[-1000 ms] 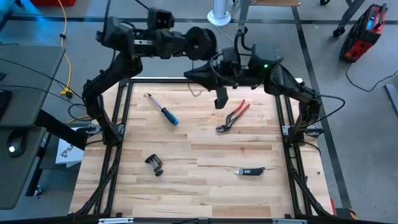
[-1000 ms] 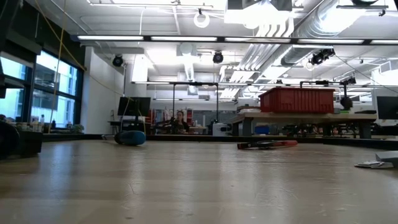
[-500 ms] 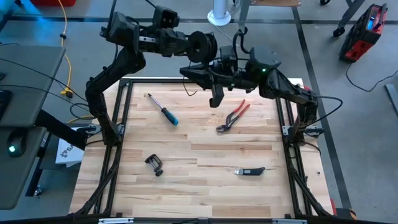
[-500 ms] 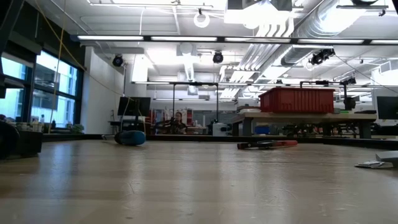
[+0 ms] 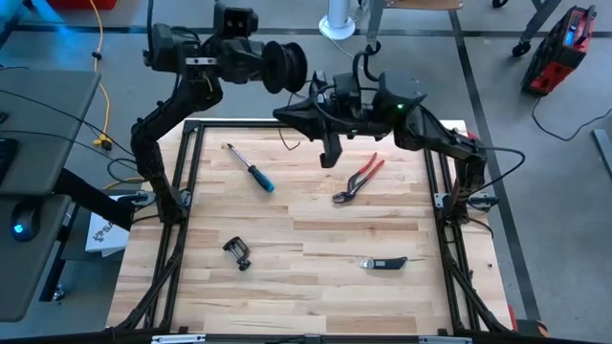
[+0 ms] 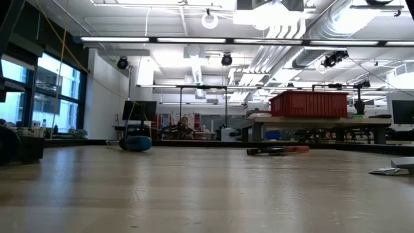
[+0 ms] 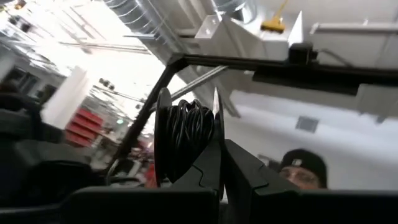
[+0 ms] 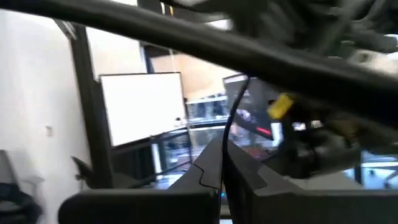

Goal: Coil cords
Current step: Coil the black wire onto the black spool

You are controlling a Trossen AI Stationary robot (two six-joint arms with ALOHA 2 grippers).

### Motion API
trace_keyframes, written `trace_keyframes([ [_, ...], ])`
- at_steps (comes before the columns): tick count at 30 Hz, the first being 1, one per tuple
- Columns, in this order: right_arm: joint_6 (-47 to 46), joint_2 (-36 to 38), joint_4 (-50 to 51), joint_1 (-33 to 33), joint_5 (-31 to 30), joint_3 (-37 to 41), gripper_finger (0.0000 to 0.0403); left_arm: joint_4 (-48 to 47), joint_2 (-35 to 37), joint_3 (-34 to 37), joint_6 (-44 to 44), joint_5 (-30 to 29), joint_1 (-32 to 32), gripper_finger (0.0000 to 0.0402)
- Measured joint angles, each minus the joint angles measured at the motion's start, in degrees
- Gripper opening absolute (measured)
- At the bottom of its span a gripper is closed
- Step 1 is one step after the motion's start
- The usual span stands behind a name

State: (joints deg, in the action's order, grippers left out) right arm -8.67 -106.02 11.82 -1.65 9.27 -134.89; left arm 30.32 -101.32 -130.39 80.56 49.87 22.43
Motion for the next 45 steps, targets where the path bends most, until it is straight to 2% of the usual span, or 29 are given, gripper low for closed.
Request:
trace_keyframes([
  [4, 1.6, -1.2, -1.0, -0.7, -1.5, 0.0, 0.0, 1.4, -0.1, 0.0, 1.5, -5.1, -2.7, 0.0001],
  [9, 1.3, -2.7, -0.2, -1.8, 0.9, 0.1, 0.0, -1.3, -0.3, 0.1, 0.4, -0.9, -4.5, 0.0001],
  [13, 4.0, -0.8, 0.7, -1.1, 1.6, 0.0, 0.0, -2.2, -0.4, 0.2, 0.2, 1.0, -2.5, 0.0001],
  [19, 5.6, 1.8, 7.4, 1.0, 0.0, 0.0, 0.0, -2.1, 0.4, 0.1, -0.3, -0.5, 1.8, 0.0001],
  [28, 7.6, 5.9, 15.1, 3.2, -6.1, -0.1, 0.0, -18.3, 0.3, 0.2, -6.2, 1.7, 3.1, 0.0001],
  [32, 7.6, 7.5, 19.5, 2.8, -6.3, 0.0, 0.0, -24.9, 0.3, 0.2, -7.6, 3.5, 2.4, 0.0001],
  [39, 7.2, 9.6, 24.0, 2.1, -6.1, 0.0, 0.0, -32.6, 0.3, 0.1, -7.6, 4.6, 1.1, 0.0001],
  [45, 7.2, 9.8, 26.8, 1.8, -5.8, 0.0, 0.0, -34.1, 0.3, 0.1, -7.8, 3.9, 0.9, 0.0001],
])
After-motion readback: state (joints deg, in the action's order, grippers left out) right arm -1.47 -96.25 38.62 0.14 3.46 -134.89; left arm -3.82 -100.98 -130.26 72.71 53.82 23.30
